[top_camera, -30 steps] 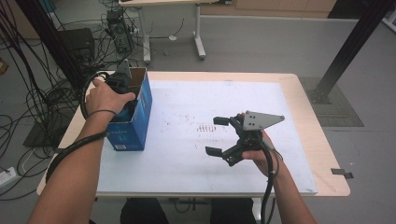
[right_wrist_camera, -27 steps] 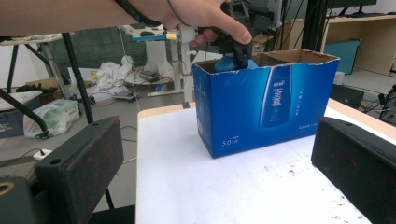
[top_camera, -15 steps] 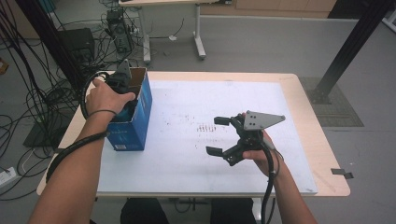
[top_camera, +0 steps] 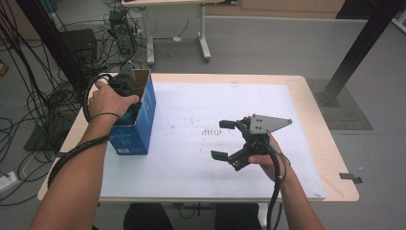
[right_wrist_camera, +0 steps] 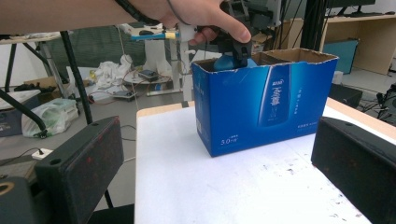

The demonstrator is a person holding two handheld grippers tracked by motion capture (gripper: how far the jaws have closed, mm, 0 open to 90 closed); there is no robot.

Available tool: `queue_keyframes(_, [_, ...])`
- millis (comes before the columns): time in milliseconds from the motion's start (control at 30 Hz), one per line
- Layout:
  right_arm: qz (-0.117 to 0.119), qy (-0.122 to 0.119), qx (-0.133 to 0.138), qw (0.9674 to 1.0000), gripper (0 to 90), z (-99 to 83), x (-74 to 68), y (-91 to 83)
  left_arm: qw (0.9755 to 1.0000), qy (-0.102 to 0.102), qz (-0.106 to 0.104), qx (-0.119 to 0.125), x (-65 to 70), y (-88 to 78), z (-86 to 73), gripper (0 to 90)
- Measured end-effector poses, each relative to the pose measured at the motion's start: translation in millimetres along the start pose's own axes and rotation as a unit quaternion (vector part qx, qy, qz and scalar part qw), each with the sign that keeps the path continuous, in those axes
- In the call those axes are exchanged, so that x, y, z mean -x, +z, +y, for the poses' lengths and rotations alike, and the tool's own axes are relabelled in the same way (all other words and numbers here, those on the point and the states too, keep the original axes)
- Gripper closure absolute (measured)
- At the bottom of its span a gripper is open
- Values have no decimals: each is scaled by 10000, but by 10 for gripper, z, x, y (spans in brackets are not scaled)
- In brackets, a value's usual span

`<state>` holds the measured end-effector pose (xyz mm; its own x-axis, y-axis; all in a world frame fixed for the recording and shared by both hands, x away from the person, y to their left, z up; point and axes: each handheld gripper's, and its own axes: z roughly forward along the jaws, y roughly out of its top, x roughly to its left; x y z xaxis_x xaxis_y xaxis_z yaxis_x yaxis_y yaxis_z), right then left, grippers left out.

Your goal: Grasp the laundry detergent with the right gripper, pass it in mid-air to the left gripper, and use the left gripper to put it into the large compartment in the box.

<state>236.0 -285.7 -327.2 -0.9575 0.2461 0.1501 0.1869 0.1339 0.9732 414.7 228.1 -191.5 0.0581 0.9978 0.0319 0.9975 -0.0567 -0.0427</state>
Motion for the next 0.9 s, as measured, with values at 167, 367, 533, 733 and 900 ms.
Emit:
queue_keyframes(167, [-23,-8,-17,10000,25,6,-5,-10,10000,-1,-5,-13,-3,1,8,376])
queue_keyframes(367, [4,-8,-5,10000,25,9,3,8,10000,-5,-23,-3,-16,1,3,376])
queue_keyframes(533, [4,-8,-14,10000,25,14,3,15,10000,-14,-23,-7,-18,0,0,376])
queue_keyframes(733, [2,-7,-16,10000,25,12,1,17,10000,-14,-18,-22,-13,-1,11,376])
queue_keyframes(900, [-12,-10,-13,10000,25,11,2,4,10000,-6,-21,-50,-12,-4,18,375])
